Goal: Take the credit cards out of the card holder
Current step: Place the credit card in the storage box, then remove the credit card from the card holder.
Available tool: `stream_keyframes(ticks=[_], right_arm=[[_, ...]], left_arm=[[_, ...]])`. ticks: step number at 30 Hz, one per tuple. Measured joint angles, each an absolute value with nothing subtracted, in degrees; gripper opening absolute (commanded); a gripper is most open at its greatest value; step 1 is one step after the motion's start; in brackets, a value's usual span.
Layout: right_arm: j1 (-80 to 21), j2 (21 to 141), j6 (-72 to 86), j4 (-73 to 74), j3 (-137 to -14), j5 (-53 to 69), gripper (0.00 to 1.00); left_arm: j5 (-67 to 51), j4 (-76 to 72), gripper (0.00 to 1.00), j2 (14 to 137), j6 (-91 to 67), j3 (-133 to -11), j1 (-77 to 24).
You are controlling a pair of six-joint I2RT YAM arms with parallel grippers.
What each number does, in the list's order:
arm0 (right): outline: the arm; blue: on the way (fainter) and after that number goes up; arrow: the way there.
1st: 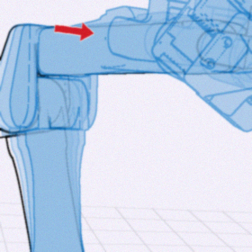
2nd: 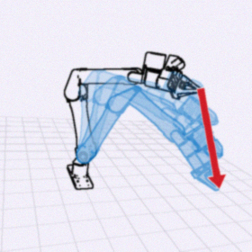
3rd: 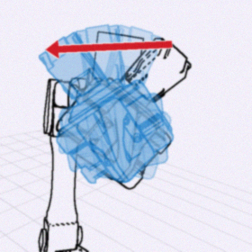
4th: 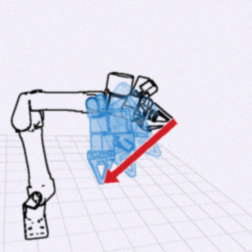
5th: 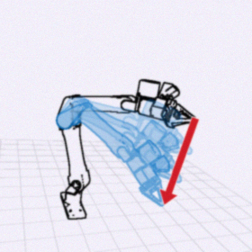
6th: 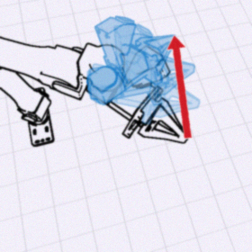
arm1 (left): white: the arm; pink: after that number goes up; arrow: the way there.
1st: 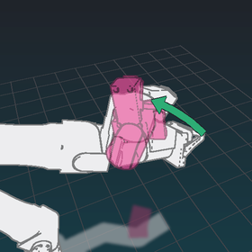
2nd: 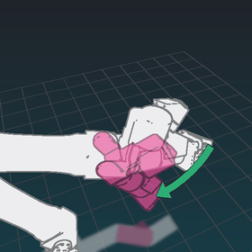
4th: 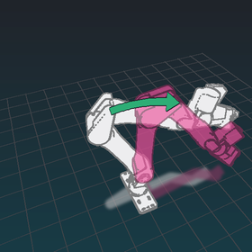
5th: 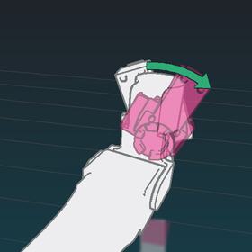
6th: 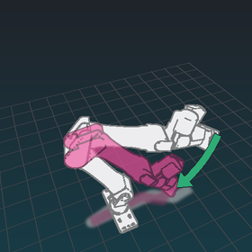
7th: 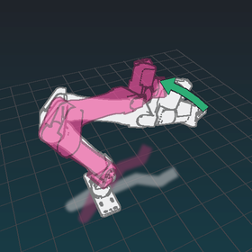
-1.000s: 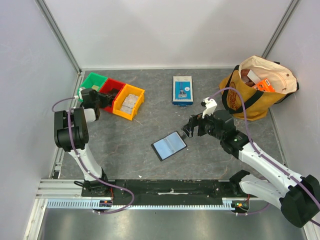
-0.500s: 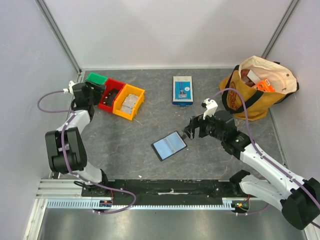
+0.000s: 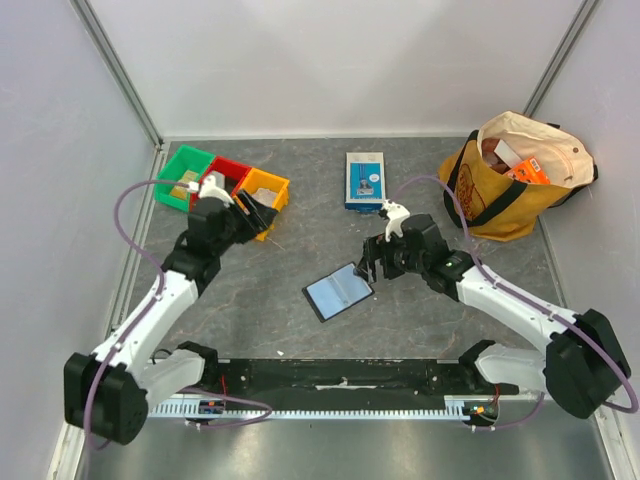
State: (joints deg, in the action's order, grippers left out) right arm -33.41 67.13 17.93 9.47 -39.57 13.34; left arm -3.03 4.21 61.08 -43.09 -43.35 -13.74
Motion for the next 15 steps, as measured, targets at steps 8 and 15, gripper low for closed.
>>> stream_keyframes(ticks=[8,15], right_arm=[[-41.04,72.31,18.00,11.07,-42.63,8.82,0.79],[-44.53,78.04,18.20,12.60,-43.42,3.62,0.71]], left_arm=[[-0.34,9.91,0.61,54.59,-42.57,-37.01,-32.82],[2.07,10.76,0.51,62.04,-42.76,-36.18,-45.28]])
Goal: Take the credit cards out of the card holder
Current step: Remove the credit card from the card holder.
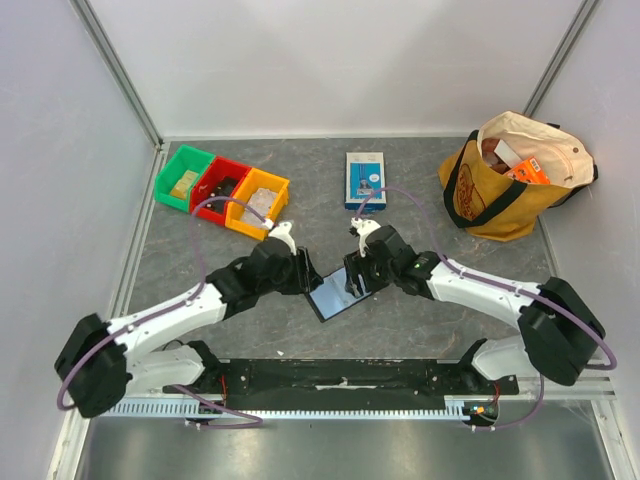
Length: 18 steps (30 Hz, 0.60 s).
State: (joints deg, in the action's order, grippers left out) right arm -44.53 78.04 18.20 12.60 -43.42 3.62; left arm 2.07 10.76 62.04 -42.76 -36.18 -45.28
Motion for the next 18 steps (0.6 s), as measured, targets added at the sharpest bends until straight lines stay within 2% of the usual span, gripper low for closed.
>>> stream_keyframes(ticks=[5,13,18], right_arm=[[-45.15,81.08,18.50,13.45,-43.42,0.91,0.68],[-45.28,83.66,19.38,13.37,-43.42,-1.45,0.62],[-45.50,84.31,19.99,12.71,-43.35,-1.37,0.55]], left_arm=[[2.96,10.92,0.37,70.61,-42.68,-37.04,-48.21],[2.98,10.94,0.33,77.49,-42.61,-37.87,-48.53],[2.96,11.07,0.32,79.42,-42.61,-37.87,-48.58]])
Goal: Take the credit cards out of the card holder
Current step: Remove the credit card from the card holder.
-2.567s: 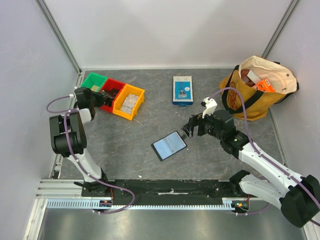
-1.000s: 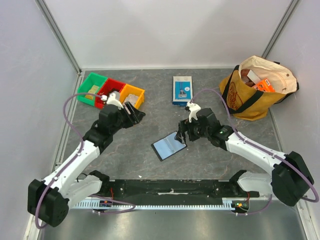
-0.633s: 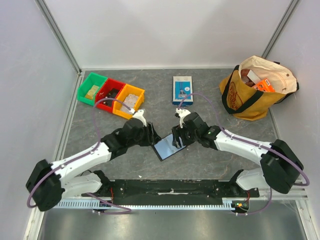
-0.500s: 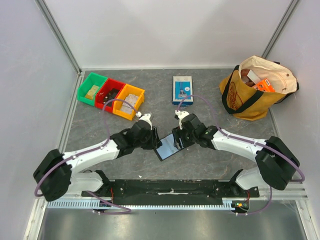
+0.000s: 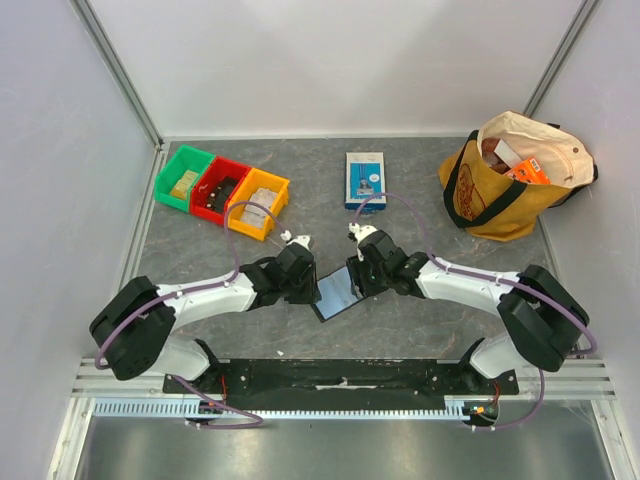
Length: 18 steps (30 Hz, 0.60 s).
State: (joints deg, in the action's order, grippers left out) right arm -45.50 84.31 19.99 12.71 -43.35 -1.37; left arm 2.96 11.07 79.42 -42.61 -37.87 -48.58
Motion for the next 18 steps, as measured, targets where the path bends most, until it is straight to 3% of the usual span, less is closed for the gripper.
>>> stream_keyframes(ticks=[8,18], right_arm=[[-45.87,85.19,20.43,11.97,-42.57,-1.37,0.53],[-46.02,85.84,20.60,11.03,-42.39,-0.32,0.31]], left_arm=[[2.92,11.75,0.31,80.75,-42.61,-37.87,-48.73],[2.90,11.70,0.28,82.26,-42.59,-37.87,-48.75]])
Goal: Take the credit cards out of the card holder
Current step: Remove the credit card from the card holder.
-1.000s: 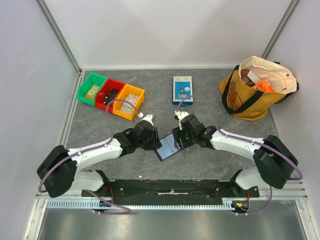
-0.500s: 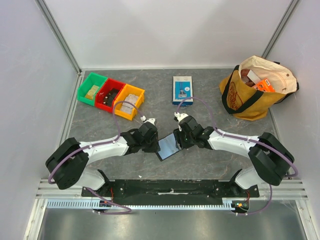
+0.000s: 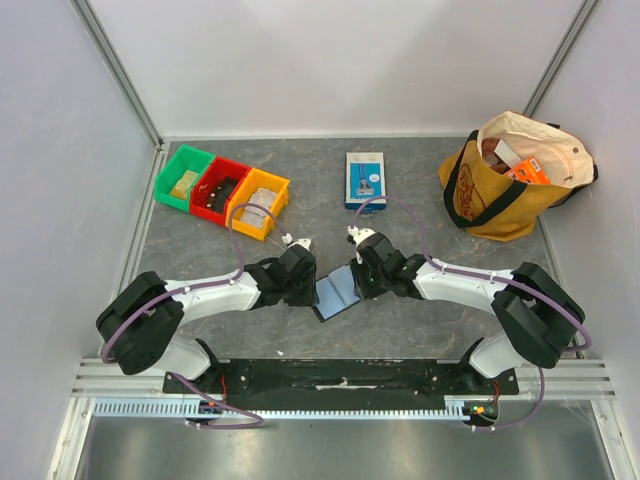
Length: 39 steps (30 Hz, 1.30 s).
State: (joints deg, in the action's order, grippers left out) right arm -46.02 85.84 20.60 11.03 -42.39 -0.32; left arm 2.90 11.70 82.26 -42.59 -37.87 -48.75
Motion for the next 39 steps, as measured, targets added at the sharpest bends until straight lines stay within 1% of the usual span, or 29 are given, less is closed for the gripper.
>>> stream_keyframes(ticks=[12,14,18,20,22,23,24,26,28,31,36,39], right_arm=[[-47.24,85.45,22.44,6.68,-42.24,9.34,0.29],[-48.42,85.43,22.52,5.69,-42.24,11.07,0.30],[-51.18,85.45,22.41,5.19,-42.48,13.98,0.38],[-52.29,85.45,21.80,5.80,-43.13,14.79,0.50],[-52.75,85.41,20.84,6.70,-43.94,14.74,0.68],[-52.75,85.27,20.43,7.20,-44.18,14.57,0.75],[-52.75,84.97,19.99,7.88,-44.31,14.26,0.77],[-52.71,83.72,18.68,9.58,-44.45,12.53,0.78],[-52.60,82.37,18.06,10.94,-44.49,9.87,0.77],[-52.18,81.36,17.98,12.71,-44.93,4.64,0.75],[-50.98,81.87,19.38,14.92,-45.39,-4.27,0.72],[-50.43,83.37,20.21,15.35,-45.43,-6.85,0.72]], left_arm=[[2.44,10.17,0.26,82.85,-42.65,-37.74,-48.73],[2.46,9.63,0.26,82.43,-42.76,-37.19,-48.73],[3.05,7.81,0.28,79.79,-44.07,-34.50,-48.75],[3.90,7.79,0.30,76.95,-45.15,-32.45,-48.80],[5.28,8.03,0.32,72.97,-46.35,-30.20,-48.86],[6.07,8.25,0.33,70.78,-47.03,-29.23,-48.88],[6.74,8.51,0.33,68.79,-47.53,-28.53,-48.88],[8.19,9.26,0.34,64.51,-48.42,-27.51,-48.88],[9.02,9.61,0.34,61.28,-48.71,-27.35,-48.88],[8.86,9.56,0.34,59.96,-48.62,-27.94,-48.88],[6.98,8.93,0.34,66.96,-47.81,-32.34,-48.90],[5.52,8.03,0.34,72.55,-46.85,-34.96,-48.90]])
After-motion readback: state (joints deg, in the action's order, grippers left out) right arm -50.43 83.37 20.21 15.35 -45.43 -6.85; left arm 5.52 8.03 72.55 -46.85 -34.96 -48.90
